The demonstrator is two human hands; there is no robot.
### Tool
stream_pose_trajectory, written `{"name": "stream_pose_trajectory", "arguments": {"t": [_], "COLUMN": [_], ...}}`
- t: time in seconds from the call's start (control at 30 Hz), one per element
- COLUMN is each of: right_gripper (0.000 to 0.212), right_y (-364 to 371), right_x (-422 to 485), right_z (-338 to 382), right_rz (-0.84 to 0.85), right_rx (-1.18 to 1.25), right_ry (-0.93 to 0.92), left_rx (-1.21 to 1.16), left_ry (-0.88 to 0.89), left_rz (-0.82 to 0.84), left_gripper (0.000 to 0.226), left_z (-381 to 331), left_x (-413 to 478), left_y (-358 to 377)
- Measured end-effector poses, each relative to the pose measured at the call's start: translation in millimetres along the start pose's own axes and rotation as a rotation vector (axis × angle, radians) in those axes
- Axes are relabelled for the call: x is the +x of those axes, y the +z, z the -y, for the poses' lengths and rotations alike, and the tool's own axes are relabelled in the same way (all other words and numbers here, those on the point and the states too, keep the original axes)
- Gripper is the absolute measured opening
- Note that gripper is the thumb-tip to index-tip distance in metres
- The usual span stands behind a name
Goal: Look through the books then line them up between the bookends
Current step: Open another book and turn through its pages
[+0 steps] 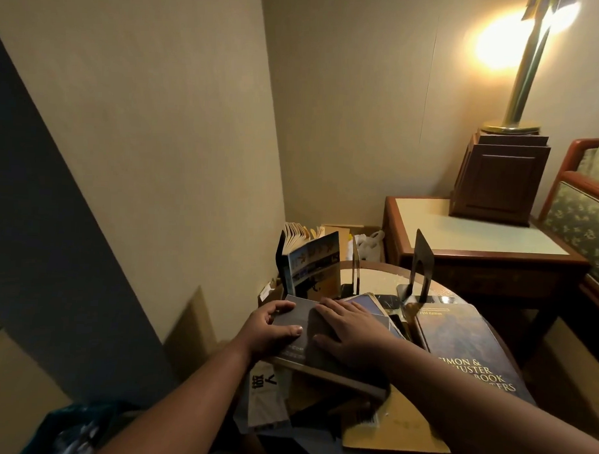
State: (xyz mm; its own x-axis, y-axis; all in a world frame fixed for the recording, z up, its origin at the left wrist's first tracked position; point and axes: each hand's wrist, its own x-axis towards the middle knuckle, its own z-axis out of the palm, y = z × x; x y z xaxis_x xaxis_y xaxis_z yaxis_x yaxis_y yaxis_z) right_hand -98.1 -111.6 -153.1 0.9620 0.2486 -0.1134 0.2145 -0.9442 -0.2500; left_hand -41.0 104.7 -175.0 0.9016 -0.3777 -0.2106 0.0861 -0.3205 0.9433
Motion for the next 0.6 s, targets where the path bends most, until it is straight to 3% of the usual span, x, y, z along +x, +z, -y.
{"name": "stream_pose_trajectory", "arguments": {"t": [0.2, 0.4, 0.6], "right_gripper": [0.075, 0.074, 0.067], "right_y": [-4, -10, -12], "right_x": [-6, -12, -17], "right_z": [0, 4, -6], "right_rz": [-0.001, -0.003, -0.028], "right_rx": [0.053, 0.072, 0.145], "right_ry": [-0.023, -0.028, 0.056], "left_rx": [-0.106, 0.097, 0.156], "left_ry": [-0.051, -0.007, 0.078], "left_rz": [0.060, 0.064, -0.017], "left_gripper": [0.065, 0.067, 0.058], "left_z": [-5, -17, -39], "left_x": [-8, -18, -31], "left_y": [8, 5, -16]}}
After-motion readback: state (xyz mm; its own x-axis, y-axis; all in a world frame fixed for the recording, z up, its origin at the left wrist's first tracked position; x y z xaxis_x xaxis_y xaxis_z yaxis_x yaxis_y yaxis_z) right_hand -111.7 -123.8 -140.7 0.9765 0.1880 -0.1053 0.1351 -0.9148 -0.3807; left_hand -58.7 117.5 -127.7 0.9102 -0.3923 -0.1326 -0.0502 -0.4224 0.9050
